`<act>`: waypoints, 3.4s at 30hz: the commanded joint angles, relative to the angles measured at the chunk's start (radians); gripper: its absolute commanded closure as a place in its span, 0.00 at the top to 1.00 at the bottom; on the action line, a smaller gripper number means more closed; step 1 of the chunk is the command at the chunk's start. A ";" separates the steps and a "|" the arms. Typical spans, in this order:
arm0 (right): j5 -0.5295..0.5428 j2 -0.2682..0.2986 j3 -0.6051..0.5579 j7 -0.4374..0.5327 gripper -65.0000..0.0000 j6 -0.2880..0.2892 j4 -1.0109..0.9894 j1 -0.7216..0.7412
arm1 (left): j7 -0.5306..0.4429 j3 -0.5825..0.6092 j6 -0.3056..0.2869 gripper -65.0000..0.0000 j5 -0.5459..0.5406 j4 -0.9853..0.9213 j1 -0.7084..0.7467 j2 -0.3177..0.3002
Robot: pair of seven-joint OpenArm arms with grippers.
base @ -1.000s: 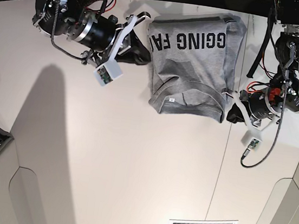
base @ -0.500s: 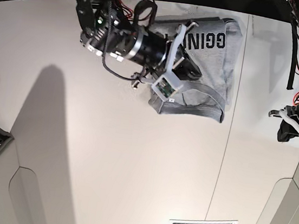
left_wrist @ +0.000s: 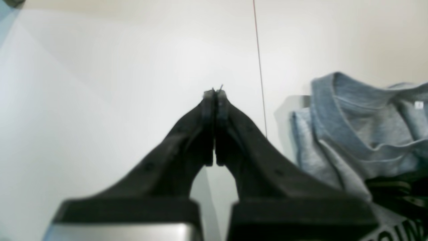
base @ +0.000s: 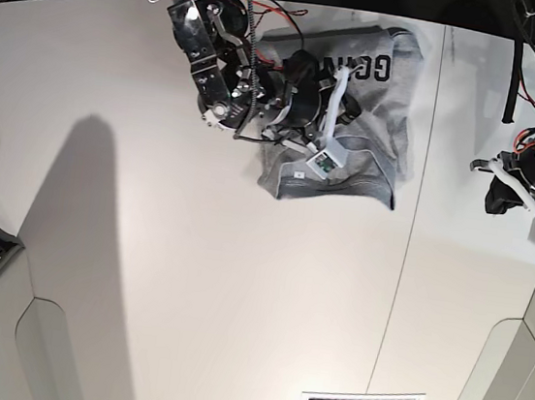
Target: Fold the T-shirt properly
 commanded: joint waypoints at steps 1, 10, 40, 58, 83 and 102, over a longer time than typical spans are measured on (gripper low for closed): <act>-0.068 0.053 0.023 -0.065 0.00 -0.019 0.002 0.005 | -0.021 -0.005 -0.005 0.00 -0.015 0.017 -0.008 -0.016; 0.087 0.322 0.227 -0.124 0.00 0.032 0.003 0.005 | -0.021 -0.005 -0.004 0.00 -0.022 0.017 -0.008 -0.016; 0.315 0.788 0.495 -0.113 0.00 0.143 0.238 0.154 | -0.033 -0.006 -0.004 0.00 -0.022 0.026 -0.010 -0.017; 0.381 0.710 0.603 -0.220 0.00 0.146 0.642 -0.383 | 0.143 -0.562 -0.056 0.00 -0.262 0.477 0.393 -0.013; 0.245 0.731 0.410 -0.065 0.00 0.199 0.224 -0.961 | 0.189 0.080 -0.212 0.00 -0.546 -0.165 1.000 -0.220; 0.101 0.318 0.020 0.596 0.00 -0.072 -0.900 -0.237 | -0.807 0.914 -0.212 0.00 0.376 -1.324 0.119 0.034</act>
